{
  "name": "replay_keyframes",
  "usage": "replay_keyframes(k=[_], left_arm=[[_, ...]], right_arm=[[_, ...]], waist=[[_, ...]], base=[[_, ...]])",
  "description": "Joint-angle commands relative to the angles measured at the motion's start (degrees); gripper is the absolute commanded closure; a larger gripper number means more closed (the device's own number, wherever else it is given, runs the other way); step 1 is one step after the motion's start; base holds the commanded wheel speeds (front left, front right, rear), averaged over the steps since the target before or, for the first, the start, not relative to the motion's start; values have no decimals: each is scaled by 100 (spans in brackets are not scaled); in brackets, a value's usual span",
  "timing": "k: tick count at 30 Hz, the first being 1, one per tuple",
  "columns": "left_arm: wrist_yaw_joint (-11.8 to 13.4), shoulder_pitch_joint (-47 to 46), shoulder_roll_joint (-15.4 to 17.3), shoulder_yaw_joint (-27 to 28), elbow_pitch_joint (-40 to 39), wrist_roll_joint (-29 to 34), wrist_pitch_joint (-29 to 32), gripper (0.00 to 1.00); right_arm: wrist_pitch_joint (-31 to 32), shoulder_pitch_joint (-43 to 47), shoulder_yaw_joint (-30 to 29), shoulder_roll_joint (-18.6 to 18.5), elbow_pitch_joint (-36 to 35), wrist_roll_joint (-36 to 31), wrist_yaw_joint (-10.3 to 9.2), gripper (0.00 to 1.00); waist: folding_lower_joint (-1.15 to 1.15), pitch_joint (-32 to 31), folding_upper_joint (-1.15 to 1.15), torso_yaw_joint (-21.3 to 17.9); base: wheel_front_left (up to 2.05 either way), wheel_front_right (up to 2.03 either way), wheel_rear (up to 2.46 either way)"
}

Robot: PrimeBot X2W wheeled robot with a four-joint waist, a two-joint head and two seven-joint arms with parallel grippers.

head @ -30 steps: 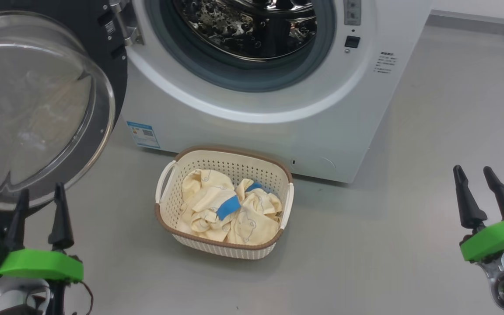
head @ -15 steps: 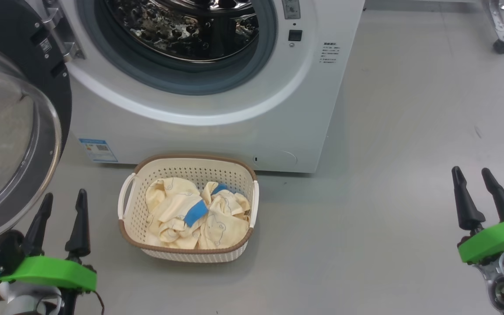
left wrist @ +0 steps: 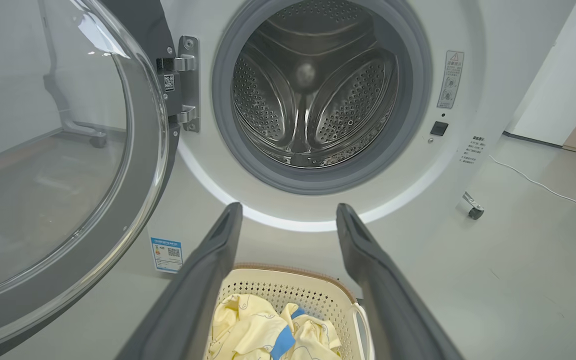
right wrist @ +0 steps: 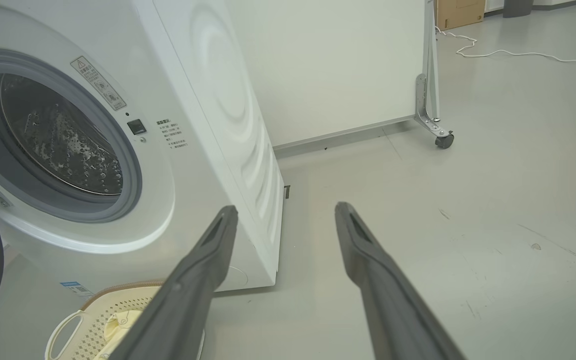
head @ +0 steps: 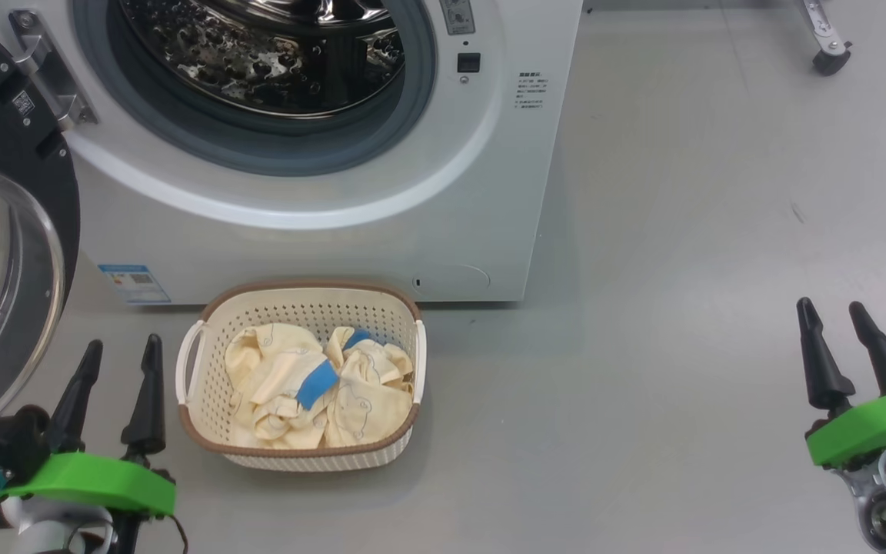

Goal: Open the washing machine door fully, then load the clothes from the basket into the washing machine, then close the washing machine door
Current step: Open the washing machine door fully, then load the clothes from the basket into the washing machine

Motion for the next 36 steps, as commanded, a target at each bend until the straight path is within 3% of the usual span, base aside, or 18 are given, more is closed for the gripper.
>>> replay_keyframes(k=[1, 27, 36], left_arm=[[-11, -140, 229, 215, -208, -45, -38, 0], [-11, -237, 232, 86, -102, -127, -38, 0], [-11, -308, 285, 65, -80, -145, -38, 0]], right_arm=[[-69, -32, 16, -102, -183, -30, 2, 0], [-69, -88, -36, -50, -226, -64, 2, 0], [-69, -115, -52, -31, -245, -94, 2, 0]], waist=[[0, 7, 0, -12], [0, 111, 0, 48], [0, 168, 0, 51]], base=[[0, 0, 0], [1, -1, 0], [92, -92, 0]])
